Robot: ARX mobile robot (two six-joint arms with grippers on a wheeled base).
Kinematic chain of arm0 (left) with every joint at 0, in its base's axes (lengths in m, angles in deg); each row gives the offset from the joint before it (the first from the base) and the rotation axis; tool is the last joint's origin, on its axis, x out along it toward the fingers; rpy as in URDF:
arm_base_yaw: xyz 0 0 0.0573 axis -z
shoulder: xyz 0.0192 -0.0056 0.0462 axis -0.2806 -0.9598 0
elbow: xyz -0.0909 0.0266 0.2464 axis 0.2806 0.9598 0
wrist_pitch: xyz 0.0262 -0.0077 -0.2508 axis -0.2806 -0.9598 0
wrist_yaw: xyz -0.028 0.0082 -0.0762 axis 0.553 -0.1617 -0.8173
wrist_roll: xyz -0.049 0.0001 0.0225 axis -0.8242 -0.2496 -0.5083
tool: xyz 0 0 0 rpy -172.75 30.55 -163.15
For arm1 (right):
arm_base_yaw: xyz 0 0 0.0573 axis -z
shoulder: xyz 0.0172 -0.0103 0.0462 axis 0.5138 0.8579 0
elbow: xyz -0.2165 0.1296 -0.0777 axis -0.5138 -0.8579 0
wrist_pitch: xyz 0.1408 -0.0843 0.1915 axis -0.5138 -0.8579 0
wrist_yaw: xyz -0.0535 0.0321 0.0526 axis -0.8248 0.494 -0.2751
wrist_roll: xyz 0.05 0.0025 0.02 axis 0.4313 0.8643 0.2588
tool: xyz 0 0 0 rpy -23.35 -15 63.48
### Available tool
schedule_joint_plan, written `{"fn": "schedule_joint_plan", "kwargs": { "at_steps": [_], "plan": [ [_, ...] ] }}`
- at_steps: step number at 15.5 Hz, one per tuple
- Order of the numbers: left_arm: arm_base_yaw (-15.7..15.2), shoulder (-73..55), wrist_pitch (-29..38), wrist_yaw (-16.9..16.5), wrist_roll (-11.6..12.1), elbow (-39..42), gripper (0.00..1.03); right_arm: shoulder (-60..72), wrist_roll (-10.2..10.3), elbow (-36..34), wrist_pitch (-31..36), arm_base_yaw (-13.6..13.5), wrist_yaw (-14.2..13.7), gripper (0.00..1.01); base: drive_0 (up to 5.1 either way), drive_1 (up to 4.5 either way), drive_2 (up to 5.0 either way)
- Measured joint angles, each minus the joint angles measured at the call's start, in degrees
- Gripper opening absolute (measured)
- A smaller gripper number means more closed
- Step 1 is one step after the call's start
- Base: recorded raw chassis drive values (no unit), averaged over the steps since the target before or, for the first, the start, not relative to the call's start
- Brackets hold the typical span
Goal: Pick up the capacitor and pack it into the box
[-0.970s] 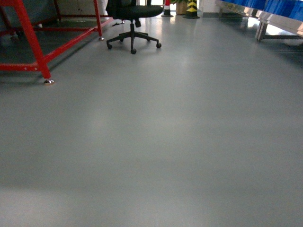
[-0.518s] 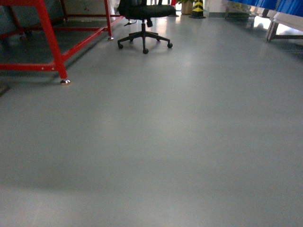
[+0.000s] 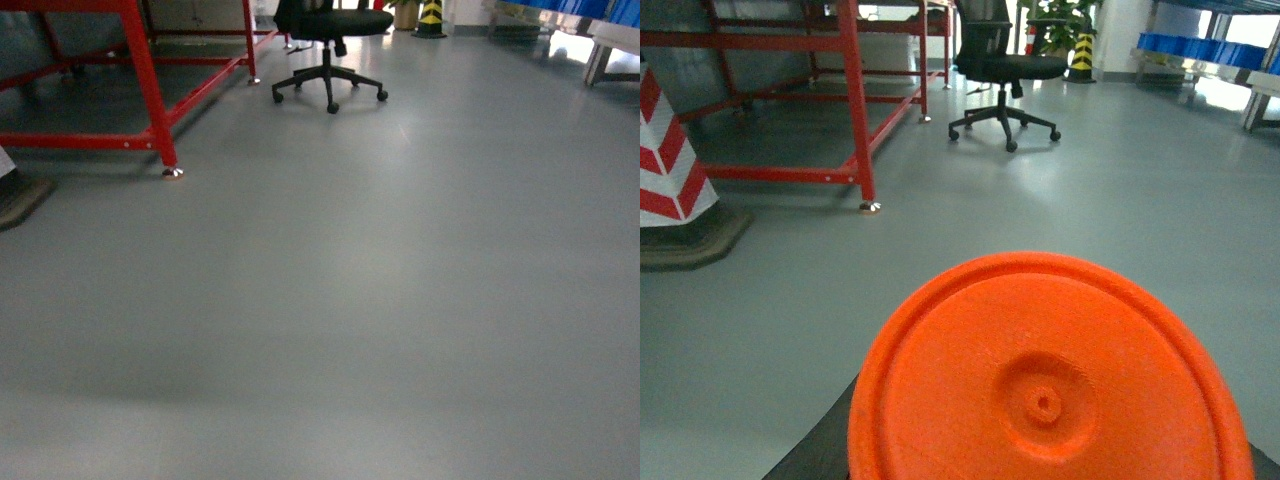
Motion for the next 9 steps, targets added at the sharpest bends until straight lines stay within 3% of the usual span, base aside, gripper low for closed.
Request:
{"fn": "schedule_joint_plan", "kwargs": {
  "at_steps": [9],
  "plan": [
    [0.0, 0.0, 0.0, 0.0, 0.0, 0.0, 0.44, 0.0, 0.0, 0.0, 0.0, 0.0, 0.0, 0.98, -5.1, 2.35, 2.3]
  ]
}}
